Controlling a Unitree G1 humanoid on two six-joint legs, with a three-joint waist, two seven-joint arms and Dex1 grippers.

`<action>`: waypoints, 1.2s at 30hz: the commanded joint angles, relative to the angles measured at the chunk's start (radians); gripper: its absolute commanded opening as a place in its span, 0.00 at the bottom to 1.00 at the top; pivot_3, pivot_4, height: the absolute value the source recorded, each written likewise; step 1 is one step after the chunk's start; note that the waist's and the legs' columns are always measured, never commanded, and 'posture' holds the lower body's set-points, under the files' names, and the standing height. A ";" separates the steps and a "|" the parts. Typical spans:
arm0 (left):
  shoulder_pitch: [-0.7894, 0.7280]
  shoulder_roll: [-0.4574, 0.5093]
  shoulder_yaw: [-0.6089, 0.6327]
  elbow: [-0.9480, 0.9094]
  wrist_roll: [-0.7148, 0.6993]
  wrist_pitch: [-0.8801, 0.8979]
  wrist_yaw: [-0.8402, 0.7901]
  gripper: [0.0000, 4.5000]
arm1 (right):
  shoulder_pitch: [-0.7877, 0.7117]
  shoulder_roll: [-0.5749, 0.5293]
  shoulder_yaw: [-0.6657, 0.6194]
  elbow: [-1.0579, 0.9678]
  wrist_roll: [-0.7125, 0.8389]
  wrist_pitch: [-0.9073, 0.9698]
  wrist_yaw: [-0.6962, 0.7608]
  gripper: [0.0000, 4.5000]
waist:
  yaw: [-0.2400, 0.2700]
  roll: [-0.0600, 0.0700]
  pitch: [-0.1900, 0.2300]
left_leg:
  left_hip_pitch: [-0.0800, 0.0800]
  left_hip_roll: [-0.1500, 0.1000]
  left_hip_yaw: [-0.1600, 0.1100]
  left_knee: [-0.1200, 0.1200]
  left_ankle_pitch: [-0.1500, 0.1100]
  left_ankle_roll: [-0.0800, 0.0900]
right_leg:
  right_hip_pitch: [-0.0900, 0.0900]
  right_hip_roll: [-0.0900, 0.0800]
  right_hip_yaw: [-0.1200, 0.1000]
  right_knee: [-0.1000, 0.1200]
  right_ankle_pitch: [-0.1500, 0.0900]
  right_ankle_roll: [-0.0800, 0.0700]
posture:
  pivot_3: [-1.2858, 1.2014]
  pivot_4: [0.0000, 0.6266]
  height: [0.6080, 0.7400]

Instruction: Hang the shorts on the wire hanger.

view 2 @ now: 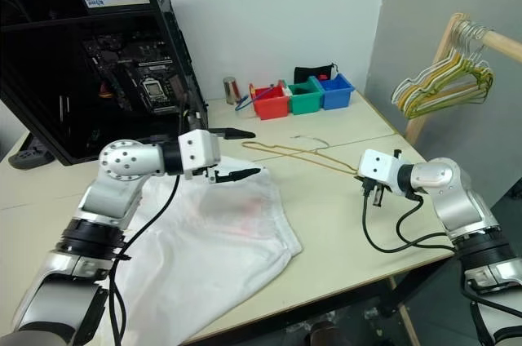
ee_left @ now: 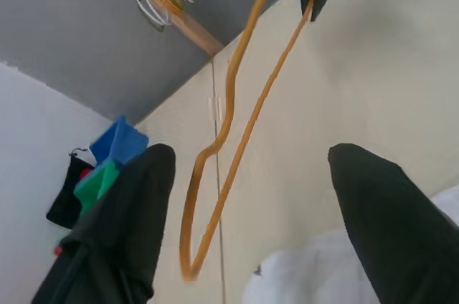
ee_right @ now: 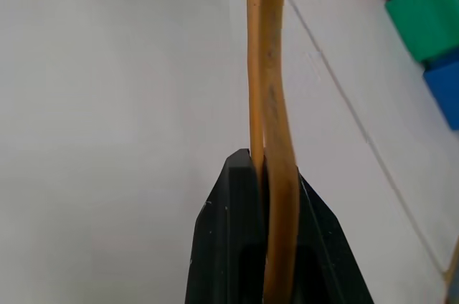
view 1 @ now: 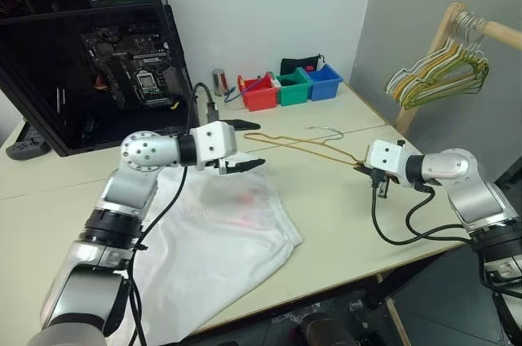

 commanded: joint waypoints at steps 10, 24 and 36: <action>0.322 0.017 0.253 -0.472 -0.274 0.569 0.238 1.00 | 0.013 -0.058 -0.065 -0.061 0.229 0.573 0.244 0.00 | 0.012 0.001 0.000 | 0.000 0.002 -0.006 0.000 0.000 0.000 | 0.000 0.000 0.001 0.000 0.000 0.000 | 0.48 0.01 1.00; 0.942 -0.061 0.322 -0.883 -0.300 0.620 0.398 1.00 | 0.264 -0.250 -0.037 -0.286 0.648 1.195 0.427 0.00 | 0.118 0.003 0.000 | 0.004 0.000 -0.002 0.001 -0.001 0.001 | 0.006 0.006 -0.003 -0.001 -0.005 -0.006 | 0.52 0.02 1.00; 0.942 -0.059 0.316 -0.898 -0.303 0.607 0.416 1.00 | 0.328 -0.283 -0.045 -0.192 0.681 1.192 0.366 0.00 | 0.137 0.003 0.000 | 0.001 0.000 0.004 -0.002 -0.001 0.001 | 0.004 0.006 -0.001 -0.003 -0.002 -0.001 | 0.53 0.02 1.00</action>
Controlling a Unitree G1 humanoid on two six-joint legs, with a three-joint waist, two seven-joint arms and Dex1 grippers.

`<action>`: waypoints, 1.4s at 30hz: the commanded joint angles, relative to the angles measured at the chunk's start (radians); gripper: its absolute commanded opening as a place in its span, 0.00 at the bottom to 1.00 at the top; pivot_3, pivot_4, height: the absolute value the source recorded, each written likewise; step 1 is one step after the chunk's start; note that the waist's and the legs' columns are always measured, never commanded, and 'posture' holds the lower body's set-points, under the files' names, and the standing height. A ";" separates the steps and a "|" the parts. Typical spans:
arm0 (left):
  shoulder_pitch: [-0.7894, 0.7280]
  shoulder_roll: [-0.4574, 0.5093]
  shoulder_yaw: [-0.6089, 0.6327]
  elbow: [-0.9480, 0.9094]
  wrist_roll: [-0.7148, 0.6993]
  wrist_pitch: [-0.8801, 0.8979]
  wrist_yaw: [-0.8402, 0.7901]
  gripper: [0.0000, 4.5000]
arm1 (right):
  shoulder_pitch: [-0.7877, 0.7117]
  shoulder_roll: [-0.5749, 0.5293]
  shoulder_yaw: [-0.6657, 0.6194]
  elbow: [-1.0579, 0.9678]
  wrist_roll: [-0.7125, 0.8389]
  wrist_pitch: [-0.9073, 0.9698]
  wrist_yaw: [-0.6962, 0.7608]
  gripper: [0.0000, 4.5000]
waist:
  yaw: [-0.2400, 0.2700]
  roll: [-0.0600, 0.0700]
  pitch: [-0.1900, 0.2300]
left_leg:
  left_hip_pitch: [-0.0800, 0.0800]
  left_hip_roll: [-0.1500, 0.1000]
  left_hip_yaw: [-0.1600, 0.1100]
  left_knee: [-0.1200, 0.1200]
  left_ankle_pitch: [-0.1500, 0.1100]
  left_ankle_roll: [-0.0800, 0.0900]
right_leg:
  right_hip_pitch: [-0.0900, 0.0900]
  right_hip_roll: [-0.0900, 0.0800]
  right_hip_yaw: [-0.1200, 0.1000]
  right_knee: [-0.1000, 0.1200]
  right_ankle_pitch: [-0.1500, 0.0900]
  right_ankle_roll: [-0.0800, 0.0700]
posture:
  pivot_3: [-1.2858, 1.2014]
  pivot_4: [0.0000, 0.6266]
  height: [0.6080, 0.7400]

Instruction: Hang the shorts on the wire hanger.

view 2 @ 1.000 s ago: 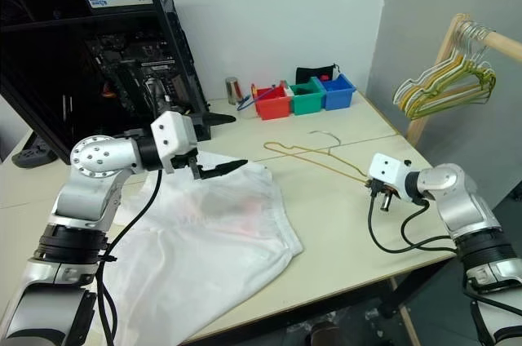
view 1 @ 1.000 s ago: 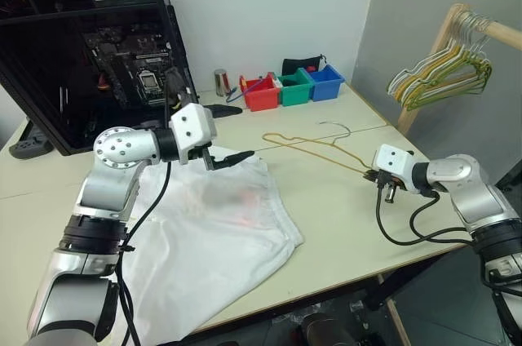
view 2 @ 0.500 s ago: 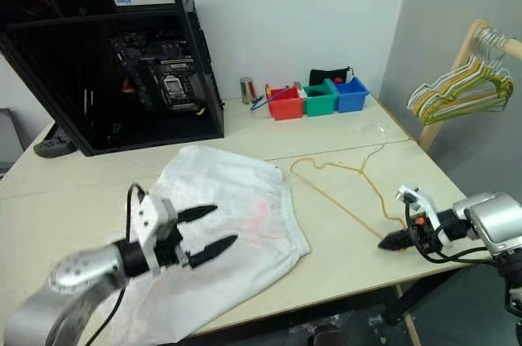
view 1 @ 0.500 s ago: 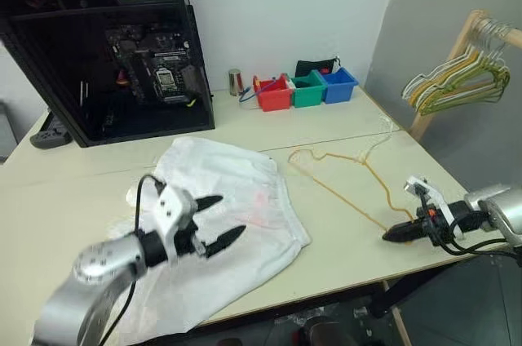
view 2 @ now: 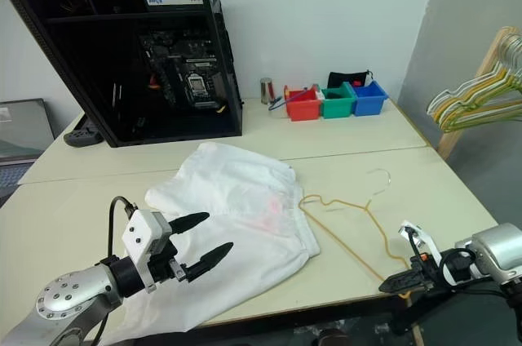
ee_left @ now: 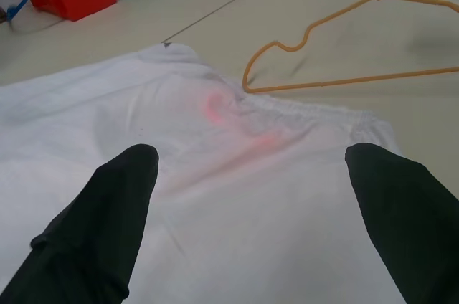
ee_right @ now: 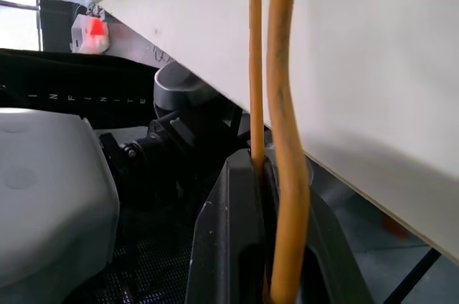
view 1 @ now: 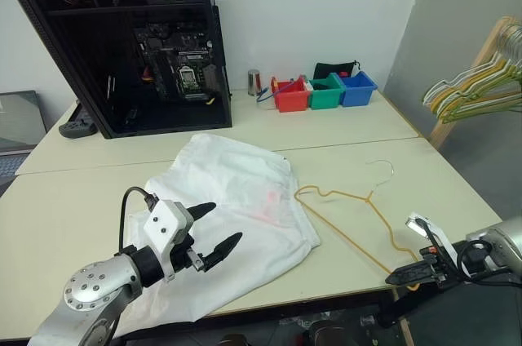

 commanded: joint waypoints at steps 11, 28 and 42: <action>-0.035 0.009 -0.013 0.000 0.019 -0.049 -0.012 1.00 | -0.014 -0.034 -0.002 0.054 0.035 -0.042 0.006 0.00 | 0.003 -0.001 0.000 | 0.001 0.000 0.001 0.000 0.000 0.000 | 0.000 0.000 0.000 0.000 -0.003 -0.005 | 0.53 0.02 1.00; -0.080 0.006 -0.024 0.047 0.038 -0.069 -0.024 1.00 | -0.016 -0.050 -0.048 -0.124 0.195 0.066 -0.037 0.00 | 0.006 -0.003 0.004 | 0.000 0.001 0.000 -0.002 0.000 0.000 | -0.001 0.000 -0.001 -0.007 -0.003 -0.004 | 0.52 0.04 1.00; -0.064 0.014 -0.025 0.051 0.052 -0.093 -0.042 1.00 | -0.019 -0.037 0.018 0.079 0.078 -0.047 -0.089 0.00 | 0.011 0.001 0.007 | -0.002 0.001 0.001 -0.003 -0.002 0.003 | 0.000 0.000 0.000 -0.013 0.002 0.004 | 0.52 0.05 1.00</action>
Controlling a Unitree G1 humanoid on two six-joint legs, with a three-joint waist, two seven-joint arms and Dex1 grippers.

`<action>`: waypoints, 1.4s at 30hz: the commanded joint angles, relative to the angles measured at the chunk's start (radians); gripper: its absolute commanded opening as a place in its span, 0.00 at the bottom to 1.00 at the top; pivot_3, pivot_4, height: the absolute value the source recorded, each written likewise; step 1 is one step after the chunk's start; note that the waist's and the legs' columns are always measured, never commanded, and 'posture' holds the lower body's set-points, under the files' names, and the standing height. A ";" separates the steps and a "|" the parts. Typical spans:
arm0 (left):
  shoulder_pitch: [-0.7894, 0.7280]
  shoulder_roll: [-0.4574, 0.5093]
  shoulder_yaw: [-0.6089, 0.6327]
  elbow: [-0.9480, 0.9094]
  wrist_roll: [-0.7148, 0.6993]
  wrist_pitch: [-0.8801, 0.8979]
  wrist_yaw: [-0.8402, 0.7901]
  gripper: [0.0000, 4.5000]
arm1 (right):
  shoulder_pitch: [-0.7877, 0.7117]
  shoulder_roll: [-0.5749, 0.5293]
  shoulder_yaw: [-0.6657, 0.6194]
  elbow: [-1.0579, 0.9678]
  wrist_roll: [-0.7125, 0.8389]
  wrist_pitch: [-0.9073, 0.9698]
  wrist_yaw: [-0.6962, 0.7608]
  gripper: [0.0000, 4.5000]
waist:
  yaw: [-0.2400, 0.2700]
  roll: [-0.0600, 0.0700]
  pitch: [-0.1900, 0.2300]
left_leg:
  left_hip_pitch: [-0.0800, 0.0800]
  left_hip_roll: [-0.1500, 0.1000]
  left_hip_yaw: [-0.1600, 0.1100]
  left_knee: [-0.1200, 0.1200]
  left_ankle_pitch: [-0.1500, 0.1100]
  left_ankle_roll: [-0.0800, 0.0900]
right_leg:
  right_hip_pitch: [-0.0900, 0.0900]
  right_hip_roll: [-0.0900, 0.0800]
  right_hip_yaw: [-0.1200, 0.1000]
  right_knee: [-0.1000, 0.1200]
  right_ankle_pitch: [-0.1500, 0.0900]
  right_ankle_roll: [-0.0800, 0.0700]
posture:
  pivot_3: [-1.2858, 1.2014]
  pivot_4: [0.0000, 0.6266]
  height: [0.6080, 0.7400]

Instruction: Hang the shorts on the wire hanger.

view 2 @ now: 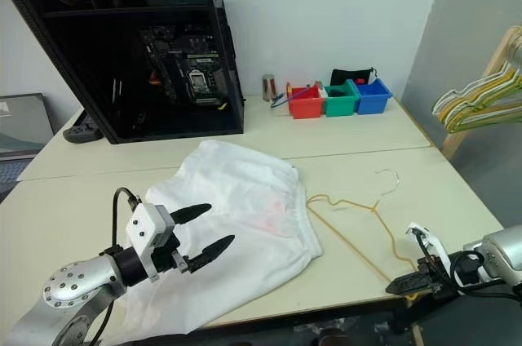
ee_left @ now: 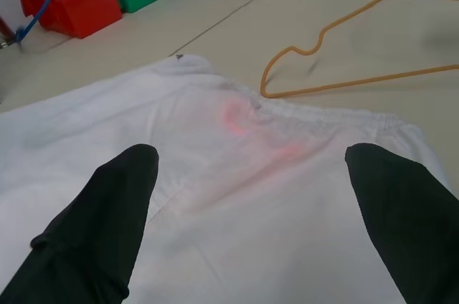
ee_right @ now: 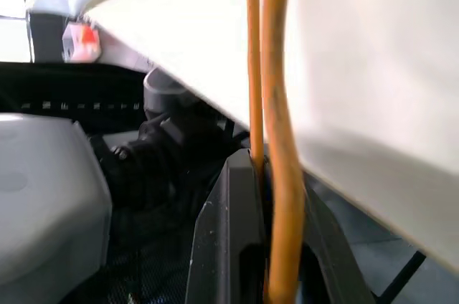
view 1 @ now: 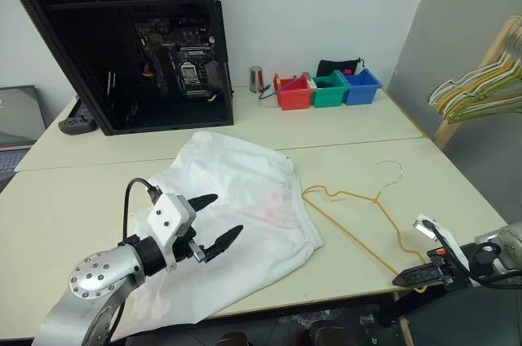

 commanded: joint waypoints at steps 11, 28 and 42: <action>-0.015 0.009 0.014 -0.011 0.006 -0.024 -0.001 1.00 | 0.061 -0.042 0.071 -0.156 -0.001 -0.047 0.041 0.00 | 0.012 0.002 0.002 | 0.000 0.000 0.000 0.000 0.000 0.000 | 0.000 0.000 0.000 0.000 0.000 0.000 | 0.53 0.05 1.00; -0.029 0.008 -0.003 0.010 0.015 -0.041 -0.011 1.00 | -0.052 -0.010 -0.038 -0.219 0.185 0.096 0.077 0.00 | 0.013 0.002 0.004 | 0.000 0.000 0.000 0.000 0.000 0.000 | -0.001 0.000 -0.001 -0.001 -0.002 -0.004 | 0.53 0.04 1.00; -0.024 0.012 -0.013 0.009 0.037 -0.065 -0.027 1.00 | 0.041 -0.088 0.083 -0.288 0.137 0.004 0.118 0.00 | 0.013 0.003 0.003 | -0.001 0.000 0.000 0.000 -0.001 0.000 | -0.001 0.000 -0.001 -0.003 0.000 0.000 | 0.53 0.01 1.00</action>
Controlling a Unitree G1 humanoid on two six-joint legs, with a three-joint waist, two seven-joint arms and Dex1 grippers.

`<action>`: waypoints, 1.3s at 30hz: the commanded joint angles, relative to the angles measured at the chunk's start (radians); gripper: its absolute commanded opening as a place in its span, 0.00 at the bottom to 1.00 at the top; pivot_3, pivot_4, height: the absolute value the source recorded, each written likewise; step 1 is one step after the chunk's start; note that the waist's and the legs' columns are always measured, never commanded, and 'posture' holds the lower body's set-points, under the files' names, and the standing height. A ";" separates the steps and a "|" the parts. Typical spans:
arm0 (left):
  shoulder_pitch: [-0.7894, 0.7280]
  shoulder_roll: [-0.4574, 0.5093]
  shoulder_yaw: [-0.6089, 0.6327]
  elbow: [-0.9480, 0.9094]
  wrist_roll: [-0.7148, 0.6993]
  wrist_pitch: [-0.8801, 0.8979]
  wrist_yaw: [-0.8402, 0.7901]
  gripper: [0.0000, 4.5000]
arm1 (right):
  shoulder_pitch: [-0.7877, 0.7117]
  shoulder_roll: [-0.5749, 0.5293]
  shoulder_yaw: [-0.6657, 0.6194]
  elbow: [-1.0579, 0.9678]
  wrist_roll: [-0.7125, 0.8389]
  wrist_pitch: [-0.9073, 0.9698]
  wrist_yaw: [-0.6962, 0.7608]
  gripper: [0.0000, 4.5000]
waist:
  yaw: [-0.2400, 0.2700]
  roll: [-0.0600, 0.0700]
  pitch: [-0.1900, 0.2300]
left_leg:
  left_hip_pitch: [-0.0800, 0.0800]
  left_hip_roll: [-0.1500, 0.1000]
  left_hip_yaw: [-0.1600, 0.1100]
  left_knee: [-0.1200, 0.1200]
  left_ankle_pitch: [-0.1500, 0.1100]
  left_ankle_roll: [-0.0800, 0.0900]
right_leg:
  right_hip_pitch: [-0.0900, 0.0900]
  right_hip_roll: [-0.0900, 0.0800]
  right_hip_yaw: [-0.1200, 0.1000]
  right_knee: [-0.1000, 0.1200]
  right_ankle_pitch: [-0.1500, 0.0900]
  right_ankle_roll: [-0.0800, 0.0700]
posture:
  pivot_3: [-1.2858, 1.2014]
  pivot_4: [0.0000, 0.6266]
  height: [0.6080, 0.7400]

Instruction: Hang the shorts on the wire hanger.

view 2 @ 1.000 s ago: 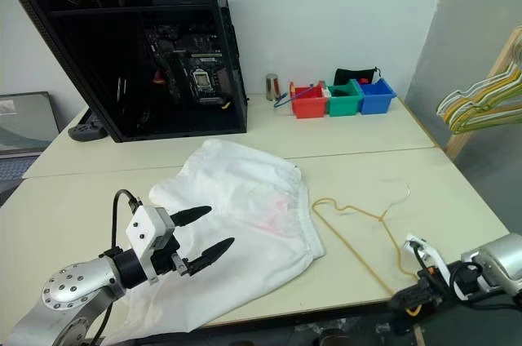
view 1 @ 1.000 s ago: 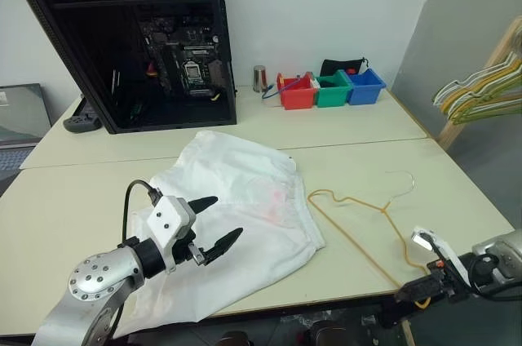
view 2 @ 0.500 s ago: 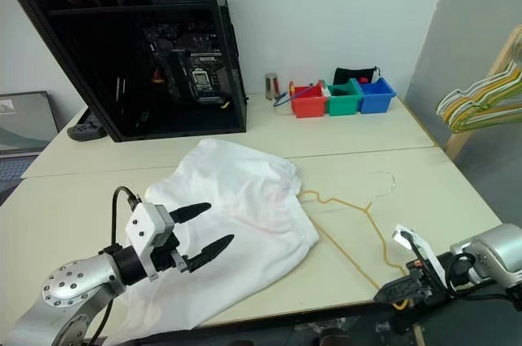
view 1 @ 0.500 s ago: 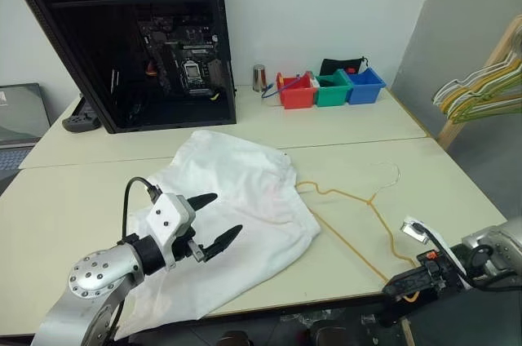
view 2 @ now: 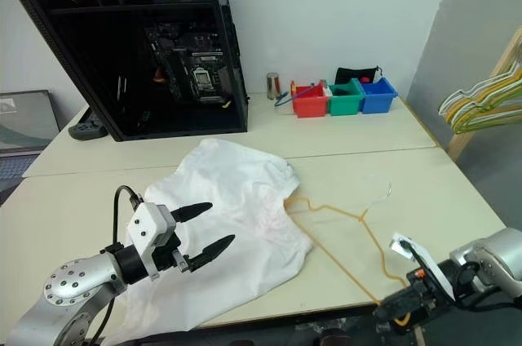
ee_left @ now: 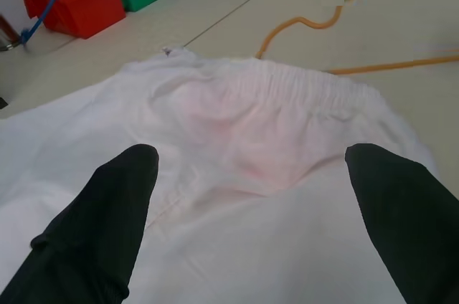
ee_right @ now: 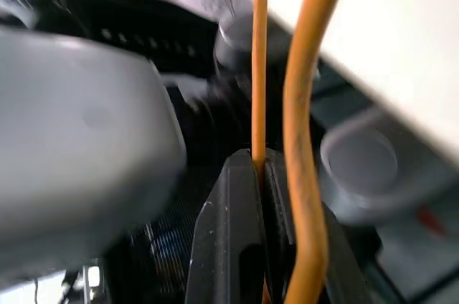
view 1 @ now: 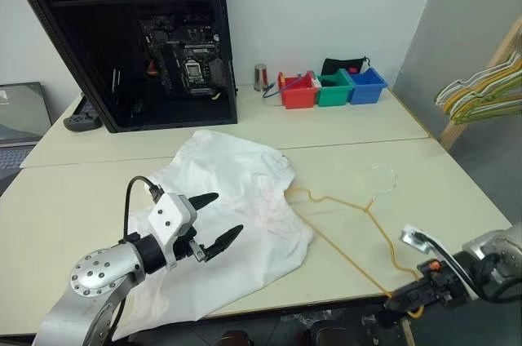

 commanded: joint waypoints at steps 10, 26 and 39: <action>0.003 0.009 -0.012 -0.017 0.025 -0.051 -0.013 1.00 | -0.111 0.087 0.077 0.124 -0.019 0.033 0.017 0.00 | 0.001 -0.001 0.000 | 0.000 0.000 0.000 0.000 0.000 0.000 | 0.000 0.000 0.000 0.000 0.000 0.000 | 0.54 0.02 1.00; 0.011 0.015 -0.006 -0.024 0.034 -0.056 -0.015 1.00 | -0.268 0.221 0.134 0.308 -0.114 -0.025 0.040 0.00 | 0.001 0.000 0.000 | 0.000 0.000 0.000 0.000 0.000 0.000 | 0.000 0.000 0.000 0.000 0.000 0.001 | 0.54 0.03 1.00; -0.018 0.016 -0.015 -0.015 0.039 -0.052 -0.013 1.00 | -0.315 0.327 0.144 0.332 -0.137 0.017 -0.033 0.00 | 0.007 0.000 0.000 | -0.001 0.000 -0.001 0.000 0.000 0.000 | 0.000 0.000 0.000 0.000 0.000 0.001 | 0.54 0.03 1.00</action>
